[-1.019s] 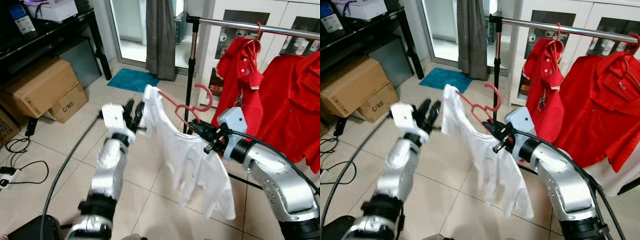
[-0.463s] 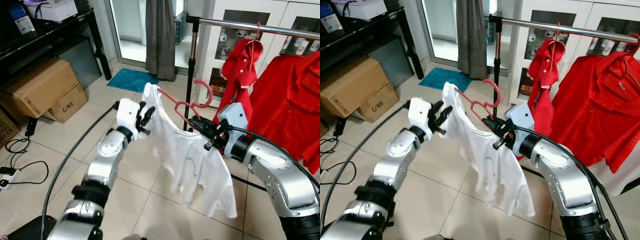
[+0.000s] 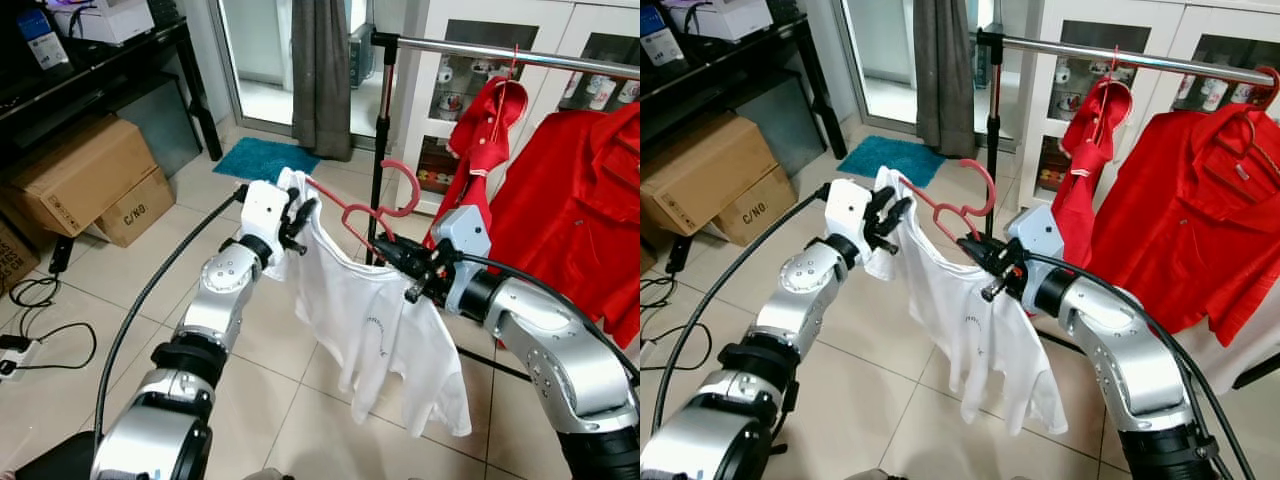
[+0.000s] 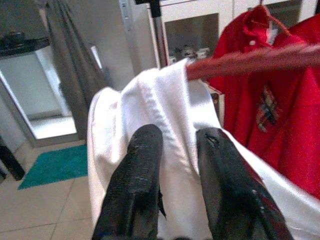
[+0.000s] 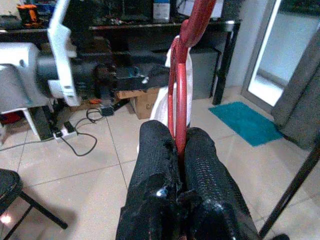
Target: Hang hanger
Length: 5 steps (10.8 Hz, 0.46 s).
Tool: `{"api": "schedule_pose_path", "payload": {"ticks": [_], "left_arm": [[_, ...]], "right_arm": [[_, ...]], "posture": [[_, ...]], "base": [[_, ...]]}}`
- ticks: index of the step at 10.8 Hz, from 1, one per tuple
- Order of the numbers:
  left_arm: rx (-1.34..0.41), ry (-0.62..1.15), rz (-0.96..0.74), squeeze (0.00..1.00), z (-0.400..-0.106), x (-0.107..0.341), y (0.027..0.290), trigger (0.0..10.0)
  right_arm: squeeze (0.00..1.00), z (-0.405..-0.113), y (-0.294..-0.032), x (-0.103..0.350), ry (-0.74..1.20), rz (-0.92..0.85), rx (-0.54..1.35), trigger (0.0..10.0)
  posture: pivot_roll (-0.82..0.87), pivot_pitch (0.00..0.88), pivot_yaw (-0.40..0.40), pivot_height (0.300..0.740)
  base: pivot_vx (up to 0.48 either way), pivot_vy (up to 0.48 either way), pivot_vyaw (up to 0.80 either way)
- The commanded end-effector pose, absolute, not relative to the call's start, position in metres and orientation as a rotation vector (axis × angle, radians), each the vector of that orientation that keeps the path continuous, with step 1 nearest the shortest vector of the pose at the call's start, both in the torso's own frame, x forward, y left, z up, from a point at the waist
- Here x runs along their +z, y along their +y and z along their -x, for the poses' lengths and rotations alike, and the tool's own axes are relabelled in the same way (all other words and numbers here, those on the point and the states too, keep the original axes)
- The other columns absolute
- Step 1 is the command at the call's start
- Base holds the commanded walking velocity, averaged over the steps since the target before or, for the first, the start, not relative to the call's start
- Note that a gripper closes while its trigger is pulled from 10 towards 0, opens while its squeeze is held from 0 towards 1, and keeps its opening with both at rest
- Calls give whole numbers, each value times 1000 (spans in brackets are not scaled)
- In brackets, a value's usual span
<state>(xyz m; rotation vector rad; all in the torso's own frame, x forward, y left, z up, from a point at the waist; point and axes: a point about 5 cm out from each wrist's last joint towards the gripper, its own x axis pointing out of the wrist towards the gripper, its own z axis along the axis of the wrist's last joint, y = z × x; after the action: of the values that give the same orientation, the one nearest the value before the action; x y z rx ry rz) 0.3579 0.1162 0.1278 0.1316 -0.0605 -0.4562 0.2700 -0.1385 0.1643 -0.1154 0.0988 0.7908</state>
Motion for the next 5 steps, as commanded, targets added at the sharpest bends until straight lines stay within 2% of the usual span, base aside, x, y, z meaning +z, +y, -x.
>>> {"api": "schedule_pose_path", "payload": {"ticks": [1, 5], "left_arm": [[-428, -74, -137, 0, -361, 132, 123, 0], [-498, -52, -101, 0, -362, 127, 119, 0]], "right_arm": [[0, -268, -136, 173, 56, 115, 809, 0], [0, -265, -142, 175, 55, 113, 811, 0]], "posture": [[-177, 0, 109, 740], [-189, 0, 113, 740]], "base": [[0, 0, 0], [0, 0, 0]]}}
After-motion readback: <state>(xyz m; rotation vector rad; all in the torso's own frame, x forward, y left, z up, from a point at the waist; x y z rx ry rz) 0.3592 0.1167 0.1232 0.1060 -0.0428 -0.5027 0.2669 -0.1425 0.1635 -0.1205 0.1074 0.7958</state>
